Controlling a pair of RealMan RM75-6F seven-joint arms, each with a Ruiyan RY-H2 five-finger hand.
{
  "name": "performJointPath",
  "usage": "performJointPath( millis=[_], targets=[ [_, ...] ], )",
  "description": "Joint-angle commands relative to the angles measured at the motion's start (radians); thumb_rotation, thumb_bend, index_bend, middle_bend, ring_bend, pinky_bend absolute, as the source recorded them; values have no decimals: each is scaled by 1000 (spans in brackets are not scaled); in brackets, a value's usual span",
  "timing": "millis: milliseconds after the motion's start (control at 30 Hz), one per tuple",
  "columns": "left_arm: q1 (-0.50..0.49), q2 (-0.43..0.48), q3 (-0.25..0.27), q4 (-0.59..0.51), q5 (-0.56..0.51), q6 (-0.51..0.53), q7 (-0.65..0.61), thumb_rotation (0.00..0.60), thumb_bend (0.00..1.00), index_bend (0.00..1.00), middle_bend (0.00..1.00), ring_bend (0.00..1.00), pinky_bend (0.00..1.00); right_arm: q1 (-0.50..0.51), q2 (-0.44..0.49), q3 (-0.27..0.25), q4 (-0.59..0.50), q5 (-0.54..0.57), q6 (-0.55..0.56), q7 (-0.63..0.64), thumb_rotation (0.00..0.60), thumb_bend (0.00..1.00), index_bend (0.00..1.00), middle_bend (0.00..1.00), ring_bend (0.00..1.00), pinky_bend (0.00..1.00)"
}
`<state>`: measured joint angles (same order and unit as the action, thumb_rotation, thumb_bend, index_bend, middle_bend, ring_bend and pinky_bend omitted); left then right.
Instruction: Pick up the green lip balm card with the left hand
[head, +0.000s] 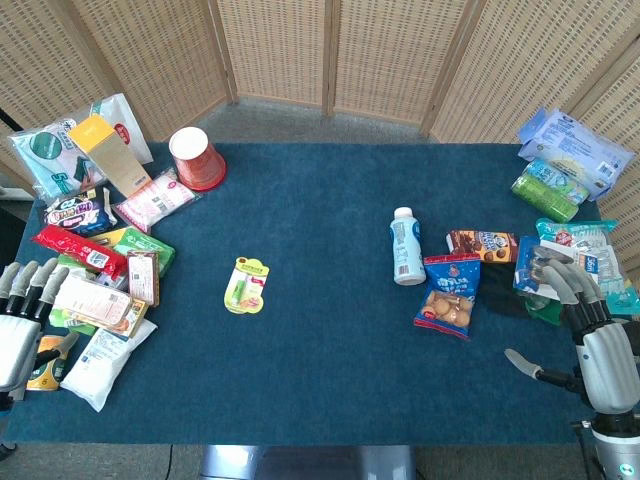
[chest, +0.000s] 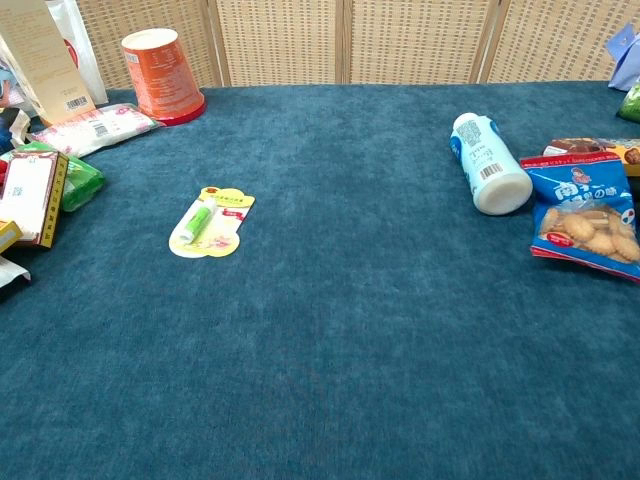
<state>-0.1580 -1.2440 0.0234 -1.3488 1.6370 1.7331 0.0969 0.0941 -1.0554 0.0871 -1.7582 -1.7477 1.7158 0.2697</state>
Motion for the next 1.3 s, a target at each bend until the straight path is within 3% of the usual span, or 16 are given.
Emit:
performJointPath(
  millis=[33, 233, 333, 533, 833, 1167, 1300],
  targets=[
    [2, -1, -4, 1, 5, -3, -3, 600, 0, 0, 0, 0, 34, 1, -2, -1, 0, 0, -3, -2, 600, 0, 0, 0, 0, 0],
    [-13, -12, -9, 18, 28, -36, 7, 600, 0, 0, 0, 0, 34, 0, -1, -2, -3, -3, -1, -3, 600, 0, 0, 0, 0, 0],
    [-66, -25, -22, 45, 71, -82, 48, 600, 0, 0, 0, 0, 30, 0, -1, -3, -6, -8, 1, -2, 600, 0, 0, 0, 0, 0],
    [-226, -70, -65, 61, 121, -264, 154, 600, 0, 0, 0, 0, 20, 0, -1, -11, -13, -23, 1, -6, 600, 0, 0, 0, 0, 0],
    [-429, -220, -110, 136, 134, -517, 327, 600, 0, 0, 0, 0, 15, -2, 13, -9, -15, -16, 12, 33, 600, 0, 0, 0, 0, 0],
    [-542, -317, -96, 228, 116, -689, 469, 600, 0, 0, 0, 0, 24, -9, 34, -5, -14, -8, 30, 88, 600, 0, 0, 0, 0, 0],
    [-557, -331, -83, 241, 108, -714, 490, 600, 0, 0, 0, 0, 33, -10, 37, -5, -15, -7, 32, 98, 600, 0, 0, 0, 0, 0]
  ],
)
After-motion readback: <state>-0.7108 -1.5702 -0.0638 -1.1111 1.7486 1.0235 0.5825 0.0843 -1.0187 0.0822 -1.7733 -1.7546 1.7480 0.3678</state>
